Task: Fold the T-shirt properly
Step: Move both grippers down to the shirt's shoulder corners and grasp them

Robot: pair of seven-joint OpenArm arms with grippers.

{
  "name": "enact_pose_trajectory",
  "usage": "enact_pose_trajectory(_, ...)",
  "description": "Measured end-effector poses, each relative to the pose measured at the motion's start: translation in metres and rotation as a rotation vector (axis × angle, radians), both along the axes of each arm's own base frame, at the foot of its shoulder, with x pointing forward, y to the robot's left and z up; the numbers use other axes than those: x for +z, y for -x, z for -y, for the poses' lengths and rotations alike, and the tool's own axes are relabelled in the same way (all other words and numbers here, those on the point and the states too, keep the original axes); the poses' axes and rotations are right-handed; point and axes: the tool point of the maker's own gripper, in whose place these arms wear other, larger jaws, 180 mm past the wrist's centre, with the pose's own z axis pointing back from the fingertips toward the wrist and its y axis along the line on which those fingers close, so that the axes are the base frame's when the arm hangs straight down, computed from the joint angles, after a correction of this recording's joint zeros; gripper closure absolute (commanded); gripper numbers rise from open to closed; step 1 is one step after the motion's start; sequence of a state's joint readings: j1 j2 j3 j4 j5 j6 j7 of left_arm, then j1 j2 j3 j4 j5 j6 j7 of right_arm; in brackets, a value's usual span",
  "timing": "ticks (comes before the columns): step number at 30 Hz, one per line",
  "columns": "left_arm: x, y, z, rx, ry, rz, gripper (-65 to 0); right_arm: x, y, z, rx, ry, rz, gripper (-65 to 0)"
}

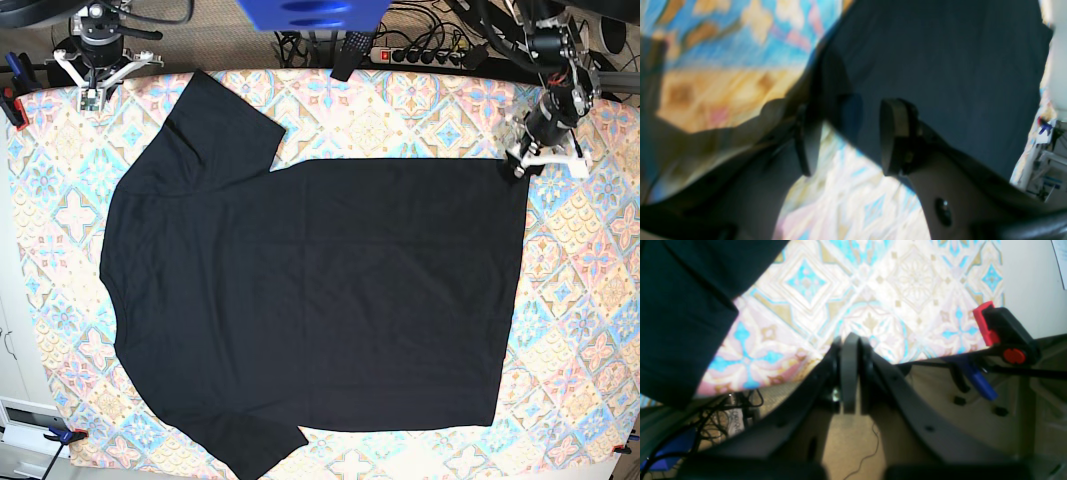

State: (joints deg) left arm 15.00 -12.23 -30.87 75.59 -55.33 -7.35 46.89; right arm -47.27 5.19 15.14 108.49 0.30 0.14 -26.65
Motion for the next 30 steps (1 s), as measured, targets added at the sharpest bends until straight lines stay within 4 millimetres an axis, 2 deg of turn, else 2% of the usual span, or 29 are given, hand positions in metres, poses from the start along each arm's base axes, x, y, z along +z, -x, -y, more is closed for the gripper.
enact_pose_trajectory(2, -0.002, -0.005, 0.004, 0.006, 0.015, 0.006, -27.9, 0.001, -0.004, -0.001, -0.002, -0.002, 0.011, 0.0)
enact_pose_trajectory(4, -0.002, -0.008, 0.007, 0.017, 0.014, 0.019, -24.2, 0.002, -0.007, 0.000, 0.001, 0.000, 0.019, -0.1)
enact_pose_trajectory(6, -0.003, -0.007, 0.010, 0.014, 0.022, 0.015, -14.1, 0.002, -0.009, -0.001, -0.004, -0.006, 0.024, -0.2)
enact_pose_trajectory(8, -0.004, -0.007, 0.014, 0.002, 0.033, 0.006, -1.1, 0.000, -0.008, -0.005, -0.025, -0.046, 0.033, -0.3)
enact_pose_trajectory(9, -0.005, -0.006, 0.015, 0.002, 0.036, 0.002, 0.0, -0.001, -0.008, -0.006, -0.036, -0.066, 0.038, -0.4)
enact_pose_trajectory(12, -0.006, -0.006, 0.017, -0.004, 0.036, -0.002, -0.9, -0.002, -0.011, -0.016, -0.094, -0.180, 0.076, -2.9)
enact_pose_trajectory(15, -0.008, -0.003, 0.021, -0.010, 0.050, -0.005, 0.0, -0.011, -0.016, -0.029, -0.185, -0.341, 0.068, -8.7)
enact_pose_trajectory(17, -0.008, -0.001, 0.027, -0.004, 0.083, 0.002, 0.0, -0.010, -0.039, -0.038, -0.211, -0.443, 0.096, -11.9)
enact_pose_trajectory(19, -0.009, 0.004, 0.029, 0.001, 0.100, -0.003, 0.0, 0.001, -0.069, -0.043, -0.208, -0.513, 0.168, -14.1)
enact_pose_trajectory(20, -0.009, 0.005, 0.029, 0.004, 0.107, -0.001, 0.0, 0.005, -0.076, -0.045, -0.202, -0.542, 0.181, -14.8)
enact_pose_trajectory(22, -0.009, 0.006, 0.030, 0.004, 0.111, 0.001, 0.0, 0.003, -0.075, -0.040, -0.227, -0.553, 0.153, -16.0)
enact_pose_trajectory(25, -0.010, 0.008, 0.029, 0.004, 0.110, -0.003, 0.0, -0.012, -0.067, -0.042, -0.265, -0.591, 0.079, -17.3)
enact_pose_trajectory(30, -0.011, 0.012, 0.030, 0.002, 0.117, -0.009, 0.0, -0.024, -0.082, -0.047, -0.279, -0.642, 0.081, -20.7)
